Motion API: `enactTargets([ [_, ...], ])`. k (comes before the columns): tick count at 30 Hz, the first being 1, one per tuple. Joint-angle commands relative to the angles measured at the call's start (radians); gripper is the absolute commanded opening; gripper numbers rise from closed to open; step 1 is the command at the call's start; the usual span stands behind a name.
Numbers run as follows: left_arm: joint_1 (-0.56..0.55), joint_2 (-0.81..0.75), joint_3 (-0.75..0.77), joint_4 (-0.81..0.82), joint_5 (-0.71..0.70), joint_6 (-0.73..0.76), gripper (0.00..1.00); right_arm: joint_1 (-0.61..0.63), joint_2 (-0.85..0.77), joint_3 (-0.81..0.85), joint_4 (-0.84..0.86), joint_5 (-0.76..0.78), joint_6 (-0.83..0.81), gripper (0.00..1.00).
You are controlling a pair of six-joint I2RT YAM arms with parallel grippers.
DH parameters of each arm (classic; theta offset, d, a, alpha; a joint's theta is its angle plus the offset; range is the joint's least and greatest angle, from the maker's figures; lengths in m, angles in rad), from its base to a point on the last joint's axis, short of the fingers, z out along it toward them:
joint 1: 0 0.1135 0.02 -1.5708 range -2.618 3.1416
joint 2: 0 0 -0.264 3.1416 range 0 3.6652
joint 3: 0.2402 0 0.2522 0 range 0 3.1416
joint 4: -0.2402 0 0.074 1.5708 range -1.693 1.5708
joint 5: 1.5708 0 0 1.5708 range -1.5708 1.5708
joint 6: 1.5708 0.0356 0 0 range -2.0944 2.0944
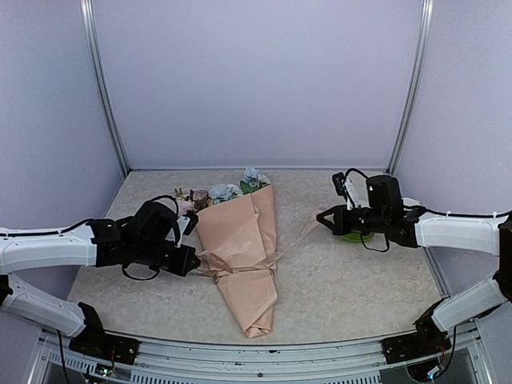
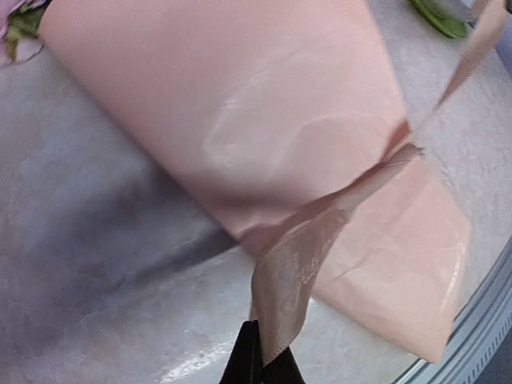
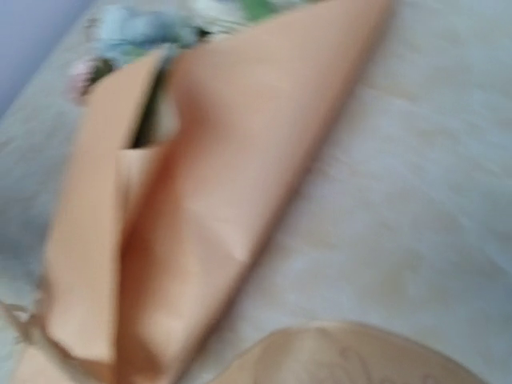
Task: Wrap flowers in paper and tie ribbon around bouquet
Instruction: Tie the ribbon around the folded bouquet.
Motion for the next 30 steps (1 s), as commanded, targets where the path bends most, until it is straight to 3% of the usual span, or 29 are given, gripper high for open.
enactTargets([
  [1, -0.104, 0.019, 0.098, -0.054, -0.005, 0.041, 0.00, 0.070, 0.013, 0.055, 0.083, -0.163, -0.095, 0.00],
  [11, -0.113, 0.045, 0.224, -0.235, -0.140, 0.013, 0.00, 0.092, 0.062, 0.151, 0.340, -0.378, 0.015, 0.00],
  [19, 0.061, -0.125, -0.101, 0.091, 0.041, -0.140, 0.00, 0.007, 0.159, 0.174, 0.504, -0.405, 0.210, 0.00],
  [24, 0.134, -0.166, -0.217, 0.142, 0.082, -0.163, 0.00, -0.051, 0.195, 0.118, 0.584, -0.380, 0.285, 0.00],
  [30, 0.149, -0.154, -0.308, 0.216, 0.144, -0.198, 0.00, -0.118, 0.212, 0.062, 0.569, -0.310, 0.283, 0.00],
])
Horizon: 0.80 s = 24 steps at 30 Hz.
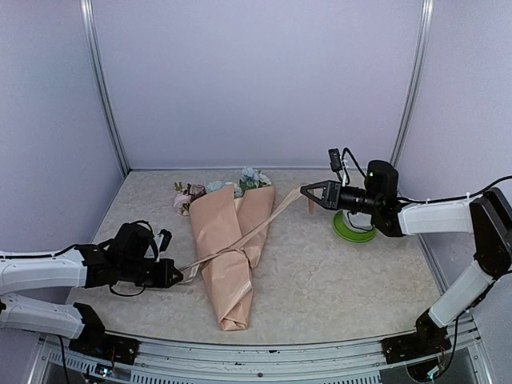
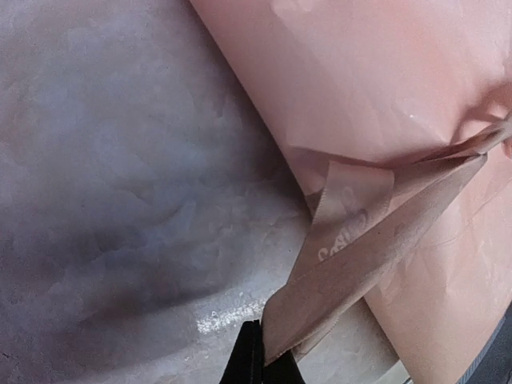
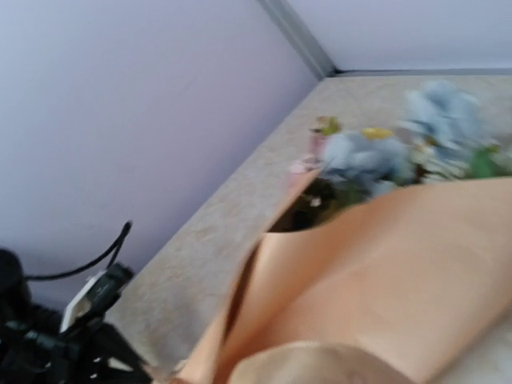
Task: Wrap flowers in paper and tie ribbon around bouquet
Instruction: Tie the ribbon around the folded bouquet.
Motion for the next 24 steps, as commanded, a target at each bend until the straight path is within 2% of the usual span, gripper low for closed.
enactTargets([
  [1, 0.018, -0.008, -0.052, 0.064, 0.048, -0.043, 0.00, -0.084, 0.000, -0.072, 0.085, 0.068, 0.049, 0.00],
  [6, 0.034, -0.028, -0.056, 0.014, -0.012, -0.028, 0.00, -0.174, -0.005, -0.160, 0.067, 0.098, 0.028, 0.00],
  [15, 0.089, 0.028, -0.110, 0.095, 0.051, -0.022, 0.00, -0.267, -0.051, -0.287, 0.040, 0.163, -0.013, 0.00],
  [24, 0.163, -0.005, -0.144, 0.098, 0.046, -0.014, 0.00, -0.318, -0.183, -0.382, -0.056, 0.221, -0.059, 0.00],
])
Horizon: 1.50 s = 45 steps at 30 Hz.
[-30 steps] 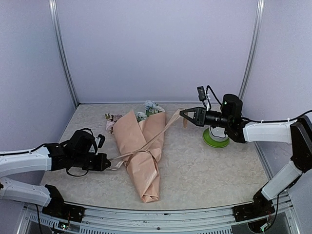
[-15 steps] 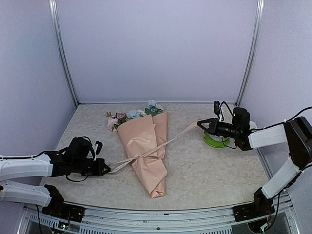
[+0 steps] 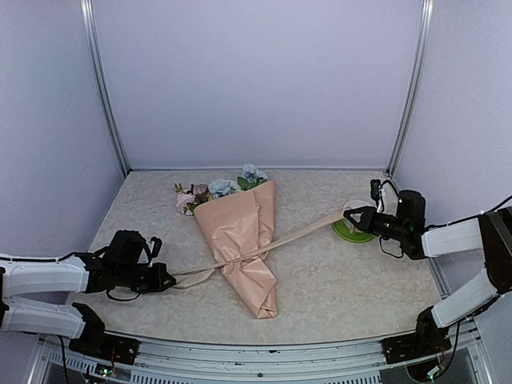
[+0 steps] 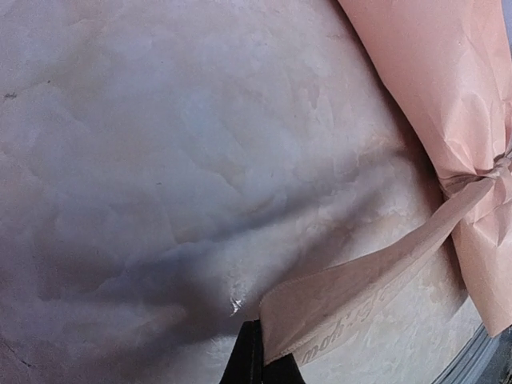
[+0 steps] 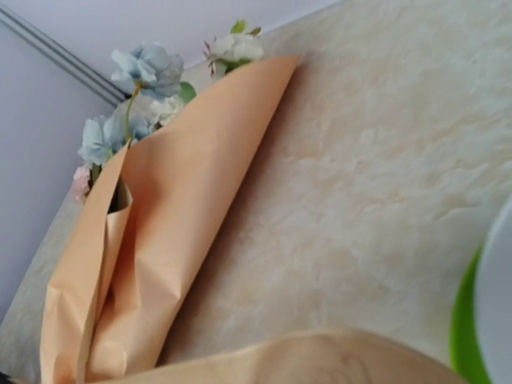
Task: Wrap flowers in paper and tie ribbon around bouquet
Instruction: Tie the ribbon around the folded bouquet.
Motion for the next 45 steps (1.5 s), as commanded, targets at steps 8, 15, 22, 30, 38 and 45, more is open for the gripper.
enactTargets([
  [8, 0.156, -0.115, -0.042, 0.011, -0.052, 0.009, 0.00, -0.133, -0.115, -0.179, -0.053, 0.089, -0.034, 0.00],
  [15, 0.207, -0.146, -0.061, 0.008, -0.063, 0.012, 0.00, -0.214, -0.125, -0.212, -0.094, 0.090, -0.040, 0.00],
  [22, 0.269, -0.195, -0.074, 0.011, -0.066, 0.013, 0.00, -0.292, -0.156, -0.254, -0.115, 0.074, -0.046, 0.00],
  [30, 0.288, -0.220, -0.083, 0.006, -0.085, 0.004, 0.00, -0.374, -0.126, -0.267, -0.122, 0.040, -0.053, 0.00],
  [38, 0.304, -0.228, -0.087, 0.003, -0.089, 0.003, 0.00, -0.446, -0.089, -0.283, -0.123, 0.000, -0.081, 0.00],
  [45, 0.308, -0.249, -0.088, -0.004, -0.103, -0.004, 0.00, -0.477, -0.052, -0.298, -0.101, -0.016, -0.091, 0.00],
])
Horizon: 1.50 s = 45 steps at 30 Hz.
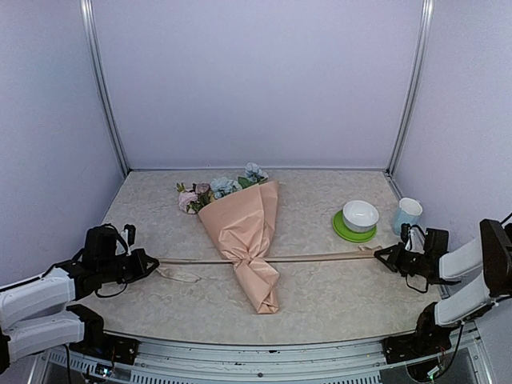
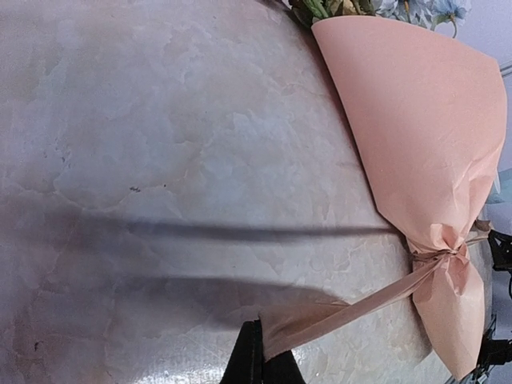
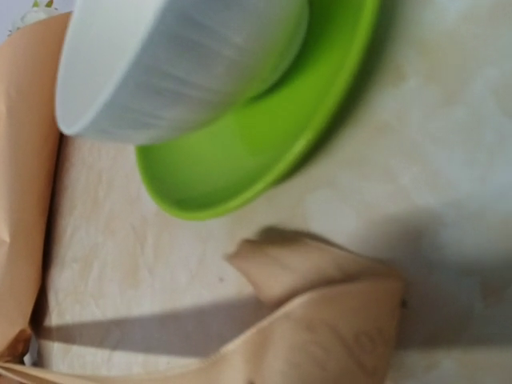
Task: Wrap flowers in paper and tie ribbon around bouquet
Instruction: Tie the ribbon around the folded bouquet.
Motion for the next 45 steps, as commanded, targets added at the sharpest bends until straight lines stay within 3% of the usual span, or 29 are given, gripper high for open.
enactTargets([
  [1, 0.050, -0.018, -0.014, -0.044, -0.152, -0.010, 0.00, -0.080, 0.022, -0.010, 0.053, 0.136, -0.026, 0.00],
  [38, 0.057, -0.073, -0.014, -0.072, -0.193, -0.029, 0.00, -0.166, 0.051, -0.039, 0.072, 0.111, 0.010, 0.00],
  [45, 0.055, -0.073, -0.016, -0.037, -0.137, 0.007, 0.00, -0.169, 0.061, -0.036, 0.099, 0.046, -0.004, 0.00],
])
